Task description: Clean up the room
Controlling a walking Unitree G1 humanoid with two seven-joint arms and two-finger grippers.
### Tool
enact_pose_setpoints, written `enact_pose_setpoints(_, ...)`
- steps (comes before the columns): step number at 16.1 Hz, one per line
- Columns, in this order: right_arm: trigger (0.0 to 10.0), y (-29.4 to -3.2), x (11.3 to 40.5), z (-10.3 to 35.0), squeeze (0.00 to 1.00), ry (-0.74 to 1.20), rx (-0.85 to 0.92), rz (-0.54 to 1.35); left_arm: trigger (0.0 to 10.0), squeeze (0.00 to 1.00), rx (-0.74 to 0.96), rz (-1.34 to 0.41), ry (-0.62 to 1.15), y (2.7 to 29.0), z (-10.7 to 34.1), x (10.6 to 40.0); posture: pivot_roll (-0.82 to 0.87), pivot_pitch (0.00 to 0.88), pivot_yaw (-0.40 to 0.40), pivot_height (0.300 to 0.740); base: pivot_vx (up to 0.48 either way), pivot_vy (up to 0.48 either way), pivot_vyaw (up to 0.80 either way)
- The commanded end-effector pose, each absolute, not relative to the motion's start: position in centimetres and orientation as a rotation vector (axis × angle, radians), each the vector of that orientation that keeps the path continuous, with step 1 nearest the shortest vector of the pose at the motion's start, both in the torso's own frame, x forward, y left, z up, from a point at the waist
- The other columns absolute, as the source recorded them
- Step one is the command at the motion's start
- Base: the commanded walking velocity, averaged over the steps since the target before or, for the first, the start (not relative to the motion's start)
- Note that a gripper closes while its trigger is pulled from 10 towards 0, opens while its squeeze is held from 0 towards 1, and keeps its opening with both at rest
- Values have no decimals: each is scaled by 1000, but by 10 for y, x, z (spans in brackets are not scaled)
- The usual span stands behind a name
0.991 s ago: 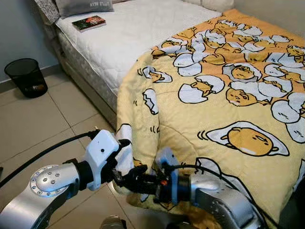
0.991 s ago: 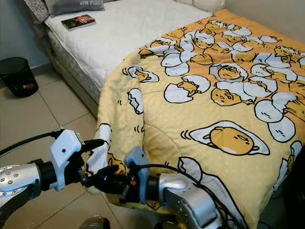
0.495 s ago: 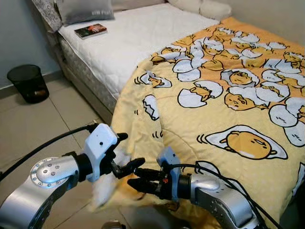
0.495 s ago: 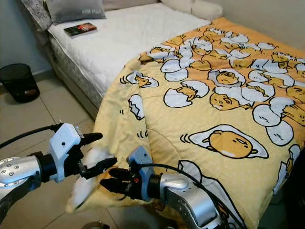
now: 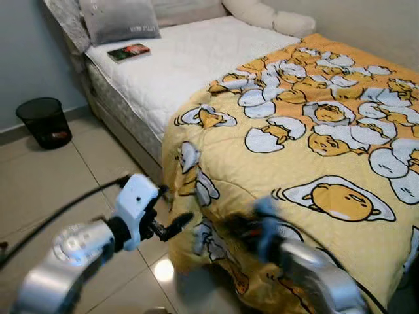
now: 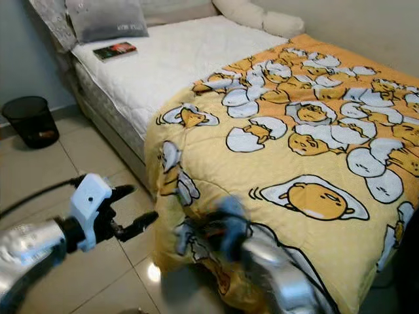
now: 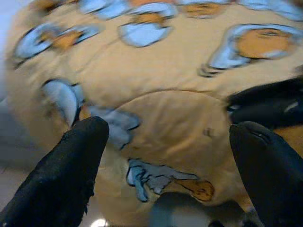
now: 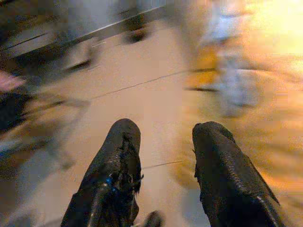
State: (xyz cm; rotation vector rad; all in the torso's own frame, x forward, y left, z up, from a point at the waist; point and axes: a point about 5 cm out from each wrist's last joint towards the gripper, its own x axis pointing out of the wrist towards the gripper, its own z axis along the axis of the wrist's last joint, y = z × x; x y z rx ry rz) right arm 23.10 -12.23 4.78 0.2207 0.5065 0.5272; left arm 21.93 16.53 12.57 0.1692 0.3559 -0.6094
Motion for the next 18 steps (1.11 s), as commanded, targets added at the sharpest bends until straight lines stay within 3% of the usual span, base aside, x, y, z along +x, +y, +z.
enact_pose_setpoints(1,10000,-151,230,45,0,475,192,309,10000,0,169,-471,353,176,118,221,10,0,4,740,0,0,0)
enact_pose_setpoints(3,10000,-175,226,44,0,449,241,95,10000,0,155,-402,363,179,110,219,1,0,16,740,0,0,0)
enact_pose_setpoints(5,10000,-185,222,50,0,379,259,-3,10000,0,177,-360,368,182,104,222,-6,0,14,740,0,0,0)
enact_pose_setpoints(8,10000,-184,215,40,0,418,278,-83,10000,0,208,-293,346,188,103,231,10,0,5,740,0,467,0)
enact_pose_setpoints(18,10000,-177,230,31,0,402,314,-153,10000,0,235,-214,324,195,103,249,32,0,-11,740,0,480,-656)
